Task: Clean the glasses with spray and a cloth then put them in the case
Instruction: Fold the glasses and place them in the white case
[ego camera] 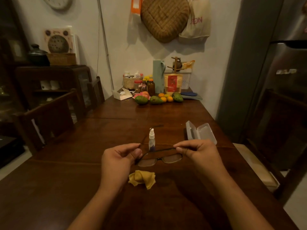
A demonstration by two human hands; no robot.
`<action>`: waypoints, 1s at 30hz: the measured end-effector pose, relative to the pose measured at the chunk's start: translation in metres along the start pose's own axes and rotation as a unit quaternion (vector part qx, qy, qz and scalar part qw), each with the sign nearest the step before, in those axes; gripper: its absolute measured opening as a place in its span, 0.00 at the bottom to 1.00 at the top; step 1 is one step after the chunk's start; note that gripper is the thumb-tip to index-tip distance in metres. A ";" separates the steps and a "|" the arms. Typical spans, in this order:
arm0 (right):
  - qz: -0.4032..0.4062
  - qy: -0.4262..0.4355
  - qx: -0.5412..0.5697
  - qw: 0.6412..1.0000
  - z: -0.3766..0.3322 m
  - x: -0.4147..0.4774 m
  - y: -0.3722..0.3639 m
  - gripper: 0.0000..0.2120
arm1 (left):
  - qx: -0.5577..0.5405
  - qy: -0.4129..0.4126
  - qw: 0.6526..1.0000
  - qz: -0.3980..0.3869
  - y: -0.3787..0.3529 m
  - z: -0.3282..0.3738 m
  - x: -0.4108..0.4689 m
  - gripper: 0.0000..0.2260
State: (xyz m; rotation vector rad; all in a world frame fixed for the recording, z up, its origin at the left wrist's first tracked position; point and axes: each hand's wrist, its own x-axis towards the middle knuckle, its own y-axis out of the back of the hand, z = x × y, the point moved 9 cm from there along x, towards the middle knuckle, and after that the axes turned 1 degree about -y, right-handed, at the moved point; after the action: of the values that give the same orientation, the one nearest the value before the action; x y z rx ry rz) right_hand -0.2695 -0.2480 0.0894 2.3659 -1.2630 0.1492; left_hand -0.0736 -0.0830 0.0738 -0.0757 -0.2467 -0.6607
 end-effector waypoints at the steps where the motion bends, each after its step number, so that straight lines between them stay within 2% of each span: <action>1: -0.002 0.001 0.001 1.000 -0.001 0.000 0.000 0.16 | 0.051 -0.013 0.999 -0.014 -0.002 0.002 0.000 0.14; 3: -0.005 -0.002 0.004 1.000 0.000 0.000 0.000 0.17 | 0.145 -0.035 0.988 -0.047 -0.009 0.007 -0.003 0.17; 6: 0.011 -0.015 0.017 1.000 0.003 0.001 0.004 0.12 | 0.230 -0.053 0.969 -0.075 -0.018 0.010 -0.005 0.21; 9: 0.024 -0.059 0.090 0.994 0.010 0.001 0.003 0.06 | 0.270 -0.031 0.957 -0.096 -0.023 0.004 -0.008 0.25; 11: 0.021 -0.082 0.135 0.987 0.014 0.000 0.000 0.06 | 0.268 -0.021 0.959 -0.087 -0.022 0.002 -0.007 0.25; 14: 0.007 -0.083 0.207 0.975 0.014 -0.002 -0.008 0.18 | 0.225 0.002 0.973 -0.055 -0.016 -0.001 -0.002 0.22; 16: -0.020 -0.078 0.255 0.964 0.012 -0.003 -0.017 0.28 | 0.156 0.046 0.986 -0.044 -0.016 -0.008 0.000 0.23; 21: -0.072 -0.087 0.256 0.960 0.013 -0.001 -0.038 0.42 | 0.035 0.117 0.988 -0.091 -0.041 -0.016 -0.002 0.24; 22: -0.069 -0.087 0.255 0.961 0.013 -0.001 -0.038 0.41 | 0.024 0.120 0.987 -0.107 -0.048 -0.016 -0.002 0.24; 26: -0.053 -0.084 0.260 0.961 0.013 0.001 -0.029 0.23 | 0.019 0.133 0.977 -0.163 -0.077 -0.012 -0.001 0.23; 30: -0.042 -0.095 0.265 0.959 0.014 0.008 -0.007 0.23 | 0.053 0.120 0.968 -0.215 -0.107 -0.006 0.005 0.21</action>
State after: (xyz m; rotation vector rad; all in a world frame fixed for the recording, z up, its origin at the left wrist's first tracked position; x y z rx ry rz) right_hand -0.2608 -0.2575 0.0771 2.9480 -1.3326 0.2667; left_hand -0.1342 -0.1712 0.0689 0.1649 -0.0623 -1.0787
